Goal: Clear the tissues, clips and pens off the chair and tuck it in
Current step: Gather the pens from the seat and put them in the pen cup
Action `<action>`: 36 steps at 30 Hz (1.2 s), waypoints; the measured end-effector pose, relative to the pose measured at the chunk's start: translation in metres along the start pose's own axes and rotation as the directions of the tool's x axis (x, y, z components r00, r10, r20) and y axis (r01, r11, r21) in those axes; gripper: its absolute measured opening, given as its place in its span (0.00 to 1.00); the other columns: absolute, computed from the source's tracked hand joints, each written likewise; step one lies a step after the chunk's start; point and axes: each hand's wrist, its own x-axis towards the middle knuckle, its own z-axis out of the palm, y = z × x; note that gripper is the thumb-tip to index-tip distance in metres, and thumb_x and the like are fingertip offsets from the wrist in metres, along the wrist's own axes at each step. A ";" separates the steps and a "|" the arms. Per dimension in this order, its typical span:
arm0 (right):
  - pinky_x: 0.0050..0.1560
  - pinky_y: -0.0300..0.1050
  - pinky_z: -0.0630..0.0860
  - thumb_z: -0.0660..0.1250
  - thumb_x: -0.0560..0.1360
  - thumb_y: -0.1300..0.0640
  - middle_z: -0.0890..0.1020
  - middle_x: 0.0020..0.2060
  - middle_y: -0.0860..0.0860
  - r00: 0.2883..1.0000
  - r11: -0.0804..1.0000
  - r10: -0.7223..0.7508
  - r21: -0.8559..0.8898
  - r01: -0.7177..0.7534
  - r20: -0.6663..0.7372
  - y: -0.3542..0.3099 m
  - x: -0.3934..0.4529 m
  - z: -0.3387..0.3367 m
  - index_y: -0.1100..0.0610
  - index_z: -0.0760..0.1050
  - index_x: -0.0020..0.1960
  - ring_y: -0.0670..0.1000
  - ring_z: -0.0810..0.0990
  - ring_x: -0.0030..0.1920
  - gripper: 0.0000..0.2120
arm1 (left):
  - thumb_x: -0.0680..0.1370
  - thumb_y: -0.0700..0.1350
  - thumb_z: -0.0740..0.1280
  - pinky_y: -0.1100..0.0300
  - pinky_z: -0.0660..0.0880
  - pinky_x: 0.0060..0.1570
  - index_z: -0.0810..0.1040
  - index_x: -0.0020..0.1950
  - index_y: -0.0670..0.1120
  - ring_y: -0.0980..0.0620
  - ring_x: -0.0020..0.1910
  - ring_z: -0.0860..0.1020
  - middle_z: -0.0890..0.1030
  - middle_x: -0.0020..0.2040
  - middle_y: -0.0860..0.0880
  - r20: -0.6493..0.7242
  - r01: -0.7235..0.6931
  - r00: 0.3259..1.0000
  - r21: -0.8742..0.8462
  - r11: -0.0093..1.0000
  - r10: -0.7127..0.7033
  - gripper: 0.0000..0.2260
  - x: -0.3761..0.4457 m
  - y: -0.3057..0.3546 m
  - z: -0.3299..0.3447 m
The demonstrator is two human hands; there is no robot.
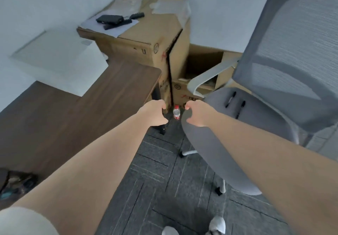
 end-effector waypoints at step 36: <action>0.26 0.42 0.63 0.58 0.72 0.69 0.71 0.33 0.52 0.258 0.035 0.908 0.553 -0.833 0.331 0.324 0.056 0.160 0.55 0.58 0.57 0.55 0.70 0.31 0.18 | 0.78 0.42 0.64 0.45 0.72 0.56 0.63 0.68 0.39 0.35 0.64 0.70 0.68 0.67 0.38 0.177 -0.260 0.959 0.224 0.939 0.223 0.21 0.376 0.250 0.227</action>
